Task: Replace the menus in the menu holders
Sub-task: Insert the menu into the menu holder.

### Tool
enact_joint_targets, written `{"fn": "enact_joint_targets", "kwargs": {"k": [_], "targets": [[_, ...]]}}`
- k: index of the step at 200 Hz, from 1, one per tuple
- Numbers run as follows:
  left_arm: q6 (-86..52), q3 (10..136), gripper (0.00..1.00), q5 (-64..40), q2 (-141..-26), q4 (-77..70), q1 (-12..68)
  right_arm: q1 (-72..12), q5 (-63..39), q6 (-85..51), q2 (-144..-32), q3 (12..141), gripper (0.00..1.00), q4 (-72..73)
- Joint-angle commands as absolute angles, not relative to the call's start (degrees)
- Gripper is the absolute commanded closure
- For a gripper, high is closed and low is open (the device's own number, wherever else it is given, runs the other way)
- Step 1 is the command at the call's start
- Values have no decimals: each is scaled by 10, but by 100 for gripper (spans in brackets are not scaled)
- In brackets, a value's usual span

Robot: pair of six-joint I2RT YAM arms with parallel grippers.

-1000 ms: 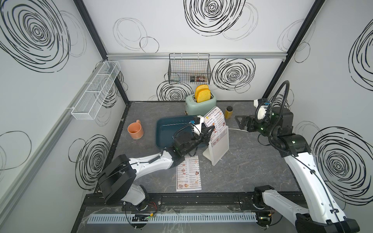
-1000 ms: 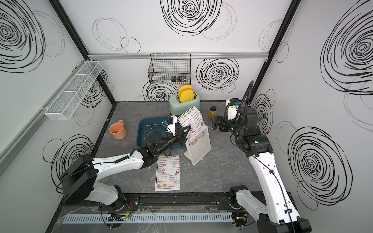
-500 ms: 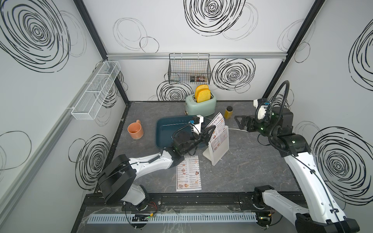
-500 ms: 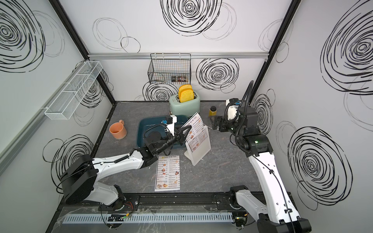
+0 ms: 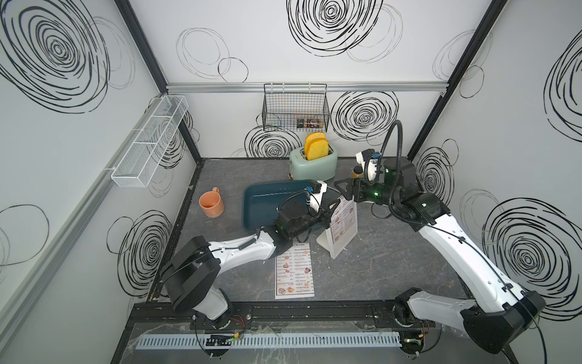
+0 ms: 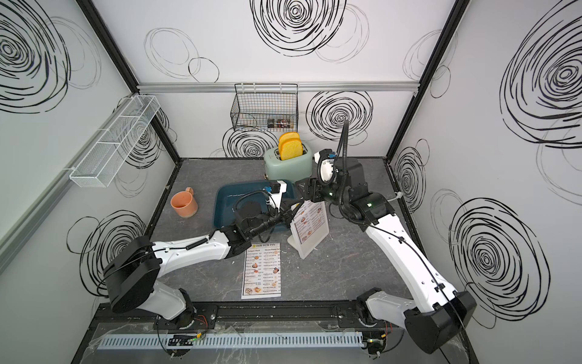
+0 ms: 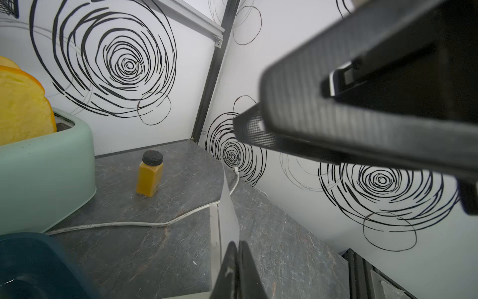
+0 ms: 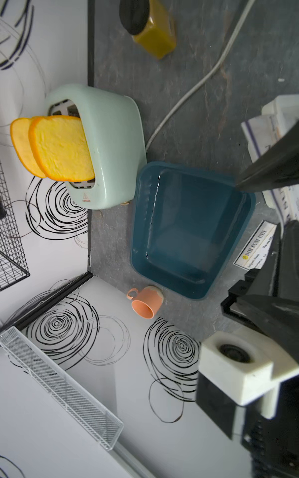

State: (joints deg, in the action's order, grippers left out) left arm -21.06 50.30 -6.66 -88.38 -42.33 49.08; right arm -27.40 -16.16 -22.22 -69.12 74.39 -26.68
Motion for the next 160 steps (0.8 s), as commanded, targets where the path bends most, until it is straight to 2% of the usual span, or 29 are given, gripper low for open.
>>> {"fn": "enact_joint_targets", "kwargs": {"k": [1, 24, 36, 59, 74, 128, 143, 160], "targets": [[-198, 519, 87, -78, -888, -423, 496, -276, -121, -253, -698, 736, 40, -238], [-197, 510, 82, -77, -884, -416, 499, -276, -97, -262, -715, 728, 49, -249], [-196, 503, 81, -76, -879, -418, 499, -276, -100, -266, -728, 733, 50, -262], [-190, 502, 80, -77, -875, -419, 499, -276, -106, -268, -751, 753, 56, -303], [-184, 506, 80, -80, -875, -416, 500, -277, -107, -264, -766, 764, 63, -331], [-168, 503, 73, -85, -864, -408, 503, -275, -64, -246, -795, 791, 69, -417], [-166, 500, 68, -82, -855, -404, 503, -275, -56, -238, -793, 791, 69, -430], [-163, 491, 53, -76, -838, -400, 502, -271, -58, -233, -793, 785, 69, -435]]}}
